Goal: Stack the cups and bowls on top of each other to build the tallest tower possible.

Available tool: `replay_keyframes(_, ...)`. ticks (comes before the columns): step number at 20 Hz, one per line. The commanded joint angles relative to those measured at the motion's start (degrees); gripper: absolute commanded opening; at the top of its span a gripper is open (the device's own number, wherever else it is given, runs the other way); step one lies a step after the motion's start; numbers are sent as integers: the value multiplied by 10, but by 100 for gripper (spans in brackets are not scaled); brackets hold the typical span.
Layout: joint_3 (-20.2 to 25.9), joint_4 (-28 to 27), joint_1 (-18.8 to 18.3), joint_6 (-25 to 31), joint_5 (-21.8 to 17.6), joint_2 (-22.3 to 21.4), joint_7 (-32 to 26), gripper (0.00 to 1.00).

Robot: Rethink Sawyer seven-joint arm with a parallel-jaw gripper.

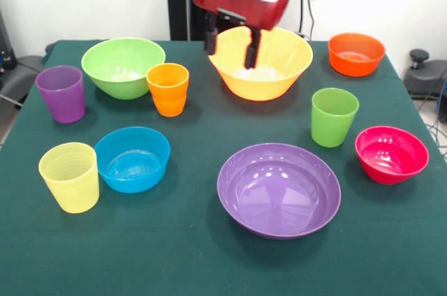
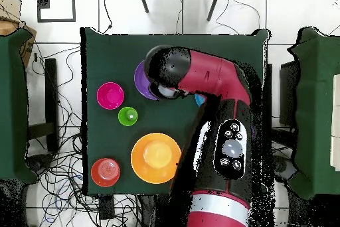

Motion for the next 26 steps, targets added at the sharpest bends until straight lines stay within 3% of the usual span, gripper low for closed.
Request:
replay_keyframes(1,72,93,8,-87,-92,13,-112,100)
replay_keyframes(4,55,99,22,-109,-111,16,-68,100)
replay_keyframes(7,54,135,28,-125,-114,-9,-49,100)
replay_keyframes(13,63,293,37,-209,-105,-95,-26,100)
replay_keyframes(17,81,361,30,-212,-89,-144,-44,100)
replay_keyframes(22,106,363,1,-174,-84,-163,-78,100)
replay_keyframes(26,129,381,-30,-185,-96,-185,-105,100)
